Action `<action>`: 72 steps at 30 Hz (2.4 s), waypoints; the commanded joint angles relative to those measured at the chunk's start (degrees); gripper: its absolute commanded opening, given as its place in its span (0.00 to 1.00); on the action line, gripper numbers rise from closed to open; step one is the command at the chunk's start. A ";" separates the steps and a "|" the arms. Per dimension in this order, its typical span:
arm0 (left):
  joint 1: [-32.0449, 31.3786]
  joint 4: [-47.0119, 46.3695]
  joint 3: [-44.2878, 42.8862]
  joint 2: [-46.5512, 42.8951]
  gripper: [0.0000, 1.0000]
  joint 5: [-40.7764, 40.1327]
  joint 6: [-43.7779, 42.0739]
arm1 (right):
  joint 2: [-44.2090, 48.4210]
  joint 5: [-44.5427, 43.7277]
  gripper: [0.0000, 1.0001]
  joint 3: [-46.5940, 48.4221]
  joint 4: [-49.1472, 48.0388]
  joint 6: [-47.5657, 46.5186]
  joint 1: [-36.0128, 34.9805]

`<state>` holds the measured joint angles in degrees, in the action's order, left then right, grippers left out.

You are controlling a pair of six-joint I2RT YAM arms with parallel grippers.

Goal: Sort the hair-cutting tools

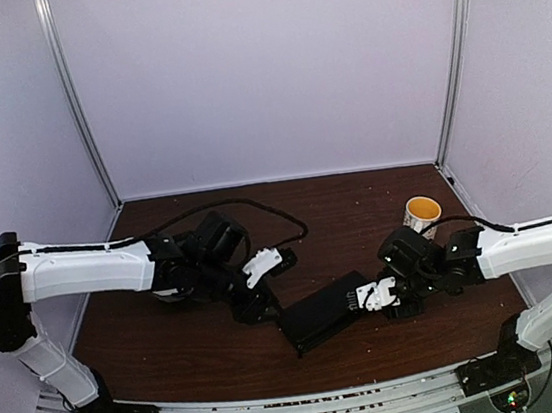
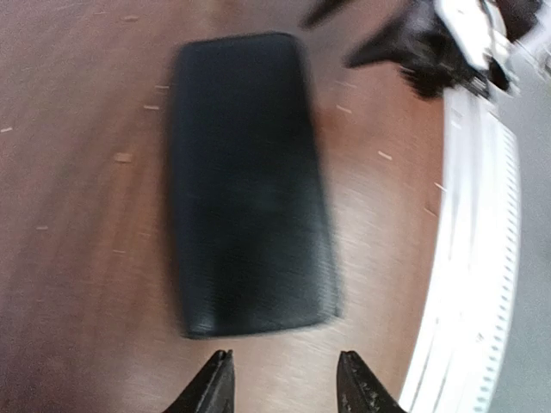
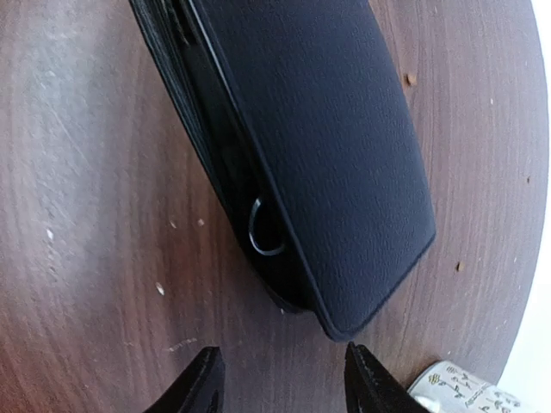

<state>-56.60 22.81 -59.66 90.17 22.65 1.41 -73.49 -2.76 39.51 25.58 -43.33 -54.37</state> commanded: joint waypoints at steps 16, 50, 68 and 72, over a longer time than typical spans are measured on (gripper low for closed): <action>3.78 -10.04 1.96 2.52 0.44 -13.32 12.04 | -25.42 -11.55 0.43 15.97 -5.59 5.40 5.43; -7.82 -16.71 11.23 -3.46 0.46 -21.55 1.87 | -32.94 27.93 0.50 32.01 10.67 21.87 9.50; -7.83 -14.29 14.47 -4.94 0.46 -27.09 2.06 | -29.58 20.21 0.51 34.12 9.25 22.12 7.62; -7.82 -15.98 16.06 -4.62 0.47 -24.89 -0.39 | -18.30 22.72 0.53 21.70 4.28 23.02 6.63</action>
<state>-64.34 8.97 -44.91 86.04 -3.25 3.60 -100.92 20.12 68.95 34.98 -21.67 -46.94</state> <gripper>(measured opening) 0.463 0.521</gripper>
